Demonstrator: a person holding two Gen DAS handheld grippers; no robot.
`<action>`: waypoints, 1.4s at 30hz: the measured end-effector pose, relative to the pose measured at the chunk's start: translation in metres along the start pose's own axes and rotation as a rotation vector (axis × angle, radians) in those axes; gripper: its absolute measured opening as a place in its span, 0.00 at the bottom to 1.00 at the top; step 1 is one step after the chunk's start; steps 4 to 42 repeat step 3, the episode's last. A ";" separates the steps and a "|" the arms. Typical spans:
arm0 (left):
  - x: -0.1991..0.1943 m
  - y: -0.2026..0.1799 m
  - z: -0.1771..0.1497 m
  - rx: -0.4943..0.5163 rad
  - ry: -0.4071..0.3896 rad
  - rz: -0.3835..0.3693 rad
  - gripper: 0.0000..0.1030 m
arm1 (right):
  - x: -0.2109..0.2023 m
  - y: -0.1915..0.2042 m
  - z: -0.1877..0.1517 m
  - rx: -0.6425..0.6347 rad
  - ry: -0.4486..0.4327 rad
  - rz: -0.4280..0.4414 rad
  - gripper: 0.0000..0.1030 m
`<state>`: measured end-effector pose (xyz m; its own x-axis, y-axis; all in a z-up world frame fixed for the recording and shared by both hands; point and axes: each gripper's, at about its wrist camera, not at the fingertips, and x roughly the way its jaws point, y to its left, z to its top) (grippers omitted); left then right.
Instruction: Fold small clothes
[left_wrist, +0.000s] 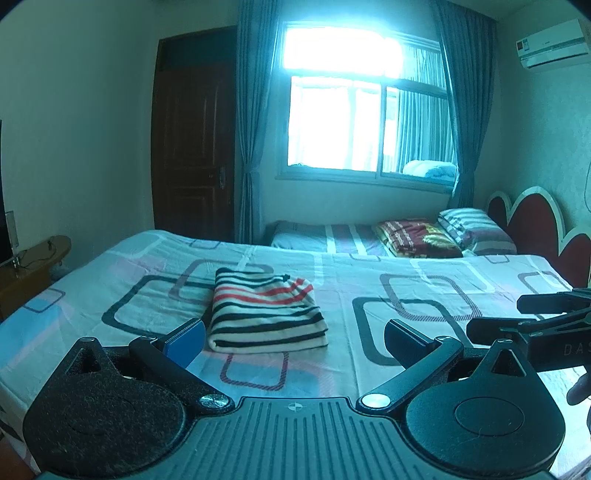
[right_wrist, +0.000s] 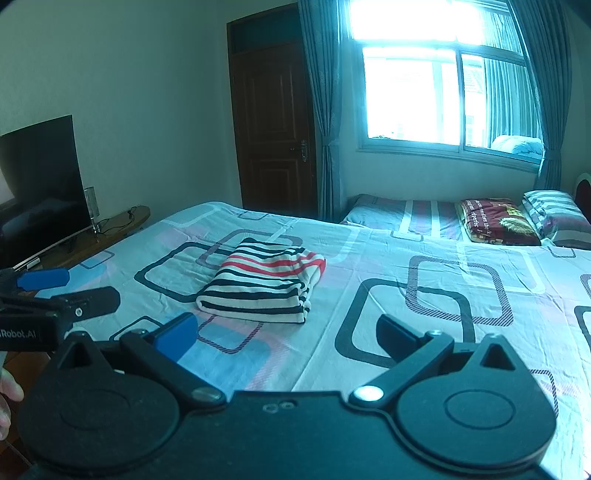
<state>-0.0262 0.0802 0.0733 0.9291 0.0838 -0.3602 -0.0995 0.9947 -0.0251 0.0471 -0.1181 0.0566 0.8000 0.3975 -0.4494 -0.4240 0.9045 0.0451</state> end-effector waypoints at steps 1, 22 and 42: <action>-0.001 0.000 0.001 0.001 0.001 -0.003 1.00 | 0.000 -0.001 0.000 0.000 -0.001 0.000 0.99; -0.001 -0.001 0.001 0.000 0.009 0.004 1.00 | 0.000 -0.002 0.000 0.001 0.000 0.004 0.99; -0.001 -0.001 0.001 0.000 0.009 0.004 1.00 | 0.000 -0.002 0.000 0.001 0.000 0.004 0.99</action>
